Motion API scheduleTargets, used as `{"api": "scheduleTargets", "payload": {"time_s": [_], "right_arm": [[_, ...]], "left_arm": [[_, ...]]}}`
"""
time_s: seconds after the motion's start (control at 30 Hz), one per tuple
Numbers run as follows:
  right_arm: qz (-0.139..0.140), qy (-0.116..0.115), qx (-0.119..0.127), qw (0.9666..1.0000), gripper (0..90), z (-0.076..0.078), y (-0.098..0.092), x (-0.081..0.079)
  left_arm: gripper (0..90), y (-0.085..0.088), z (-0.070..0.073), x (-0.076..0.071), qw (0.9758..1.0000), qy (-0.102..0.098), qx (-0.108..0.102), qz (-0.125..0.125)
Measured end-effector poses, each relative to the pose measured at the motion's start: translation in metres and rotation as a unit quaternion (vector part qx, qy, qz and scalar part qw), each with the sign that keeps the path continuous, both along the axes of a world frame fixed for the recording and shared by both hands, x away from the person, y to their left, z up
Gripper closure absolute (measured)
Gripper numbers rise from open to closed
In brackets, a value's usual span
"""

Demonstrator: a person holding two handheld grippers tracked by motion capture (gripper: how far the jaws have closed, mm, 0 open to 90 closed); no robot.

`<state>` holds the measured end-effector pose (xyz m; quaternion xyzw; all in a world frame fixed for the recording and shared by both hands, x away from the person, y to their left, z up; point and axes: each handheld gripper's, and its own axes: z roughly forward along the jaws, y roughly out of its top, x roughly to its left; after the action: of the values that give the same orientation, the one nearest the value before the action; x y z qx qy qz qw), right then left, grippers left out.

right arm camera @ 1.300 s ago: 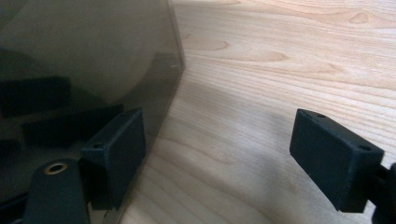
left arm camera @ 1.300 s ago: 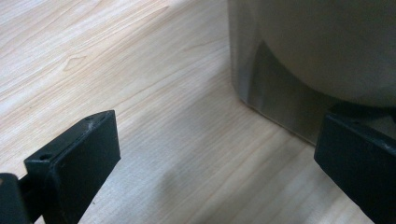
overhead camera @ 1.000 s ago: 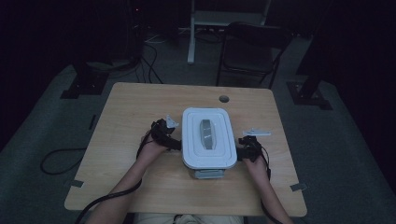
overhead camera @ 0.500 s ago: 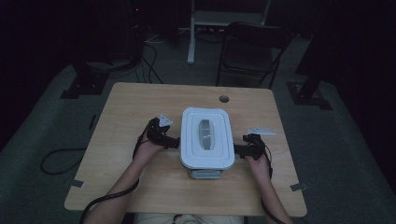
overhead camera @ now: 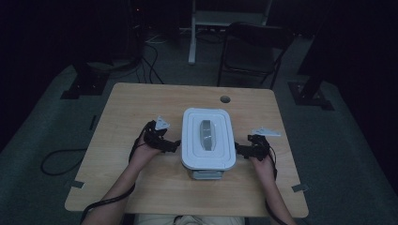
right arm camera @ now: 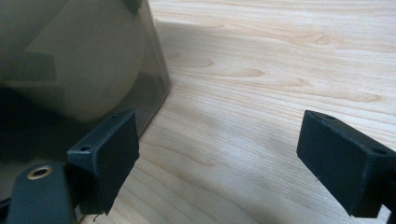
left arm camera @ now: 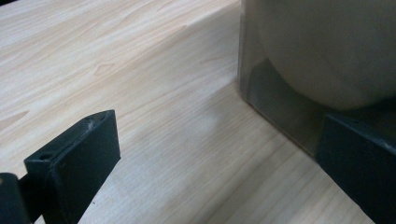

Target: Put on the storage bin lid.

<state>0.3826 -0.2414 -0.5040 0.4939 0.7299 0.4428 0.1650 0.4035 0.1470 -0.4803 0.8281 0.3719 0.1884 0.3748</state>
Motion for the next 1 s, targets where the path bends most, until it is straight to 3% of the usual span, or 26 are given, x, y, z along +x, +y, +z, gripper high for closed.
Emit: {"api": "scheduleTargets", "payload": {"time_s": [0.6, 1.0], "right_arm": [[-0.051, -0.030, -0.030, 0.9978, 12.7, 0.003, -0.025, -0.014], [-0.076, -0.026, -0.024, 0.9965, 12.8, 0.000, -0.047, -0.029]], "left_arm": [[1.0, 0.041, 0.002, -0.014, 0.9996, 0.006, 0.004, 0.029], [1.0, 0.074, -0.004, -0.030, 0.9981, 0.012, 0.003, 0.060]]}}
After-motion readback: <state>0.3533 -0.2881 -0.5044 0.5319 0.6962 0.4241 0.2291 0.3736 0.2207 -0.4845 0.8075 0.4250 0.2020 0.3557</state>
